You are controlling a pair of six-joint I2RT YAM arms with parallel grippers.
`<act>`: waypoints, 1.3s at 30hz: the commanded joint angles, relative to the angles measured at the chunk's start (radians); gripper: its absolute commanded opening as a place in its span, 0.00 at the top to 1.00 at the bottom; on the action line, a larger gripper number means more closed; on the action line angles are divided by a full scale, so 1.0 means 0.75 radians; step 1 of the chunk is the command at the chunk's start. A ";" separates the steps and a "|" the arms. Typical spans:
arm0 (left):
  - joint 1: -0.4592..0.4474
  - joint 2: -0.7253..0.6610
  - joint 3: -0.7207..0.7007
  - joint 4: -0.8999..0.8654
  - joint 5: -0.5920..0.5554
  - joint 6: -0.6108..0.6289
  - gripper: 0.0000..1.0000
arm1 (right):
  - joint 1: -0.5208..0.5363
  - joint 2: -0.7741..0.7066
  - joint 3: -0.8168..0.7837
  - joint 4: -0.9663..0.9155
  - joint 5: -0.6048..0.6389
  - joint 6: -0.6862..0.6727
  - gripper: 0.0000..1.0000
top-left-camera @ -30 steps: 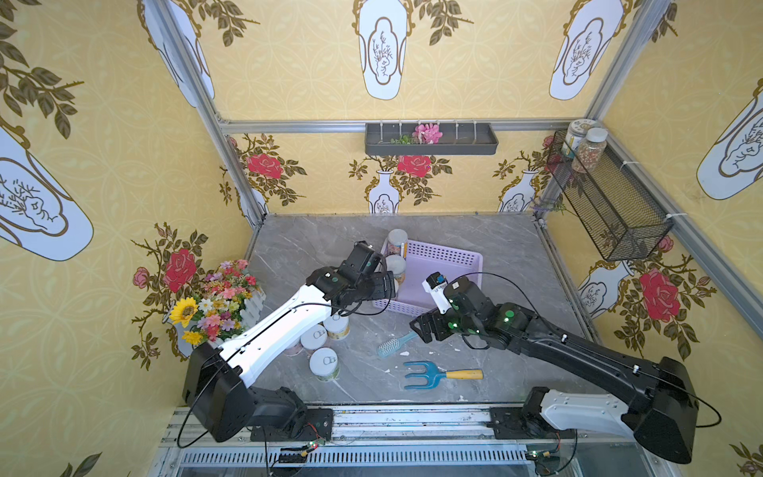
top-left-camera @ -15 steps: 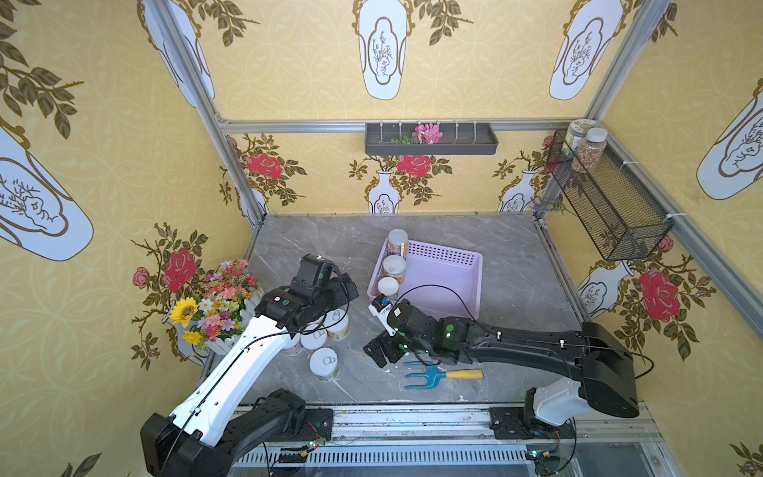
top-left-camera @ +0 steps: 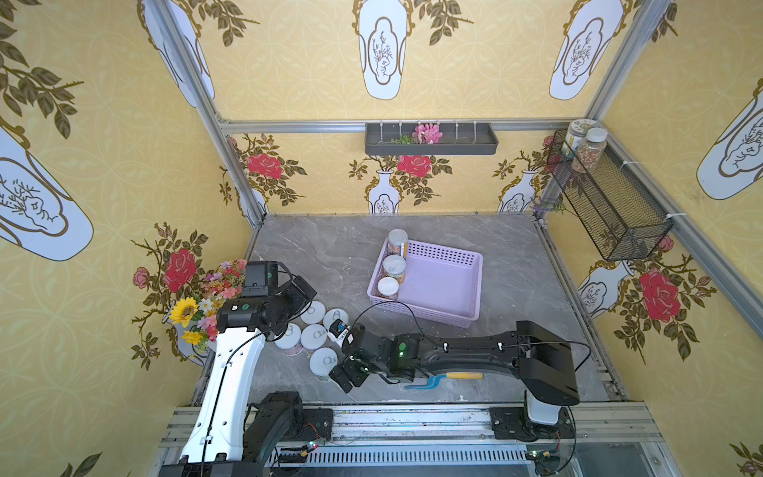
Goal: Put the canned food in the basket
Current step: Pick up the canned food from the center of the board.
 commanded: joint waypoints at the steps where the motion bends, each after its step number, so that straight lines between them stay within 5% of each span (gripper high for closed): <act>1: 0.090 -0.021 -0.039 -0.009 0.129 0.041 0.00 | 0.007 0.072 0.095 -0.079 0.004 -0.029 0.03; 12: 0.286 -0.062 -0.067 -0.022 0.214 0.108 0.00 | 0.038 0.299 0.414 -0.354 0.066 -0.031 0.03; 22: 0.343 -0.066 -0.069 -0.024 0.255 0.122 0.01 | 0.037 0.434 0.596 -0.479 0.088 -0.022 0.00; 39: 0.379 -0.074 -0.050 -0.060 0.265 0.145 0.03 | 0.005 0.550 0.749 -0.526 0.046 0.004 0.14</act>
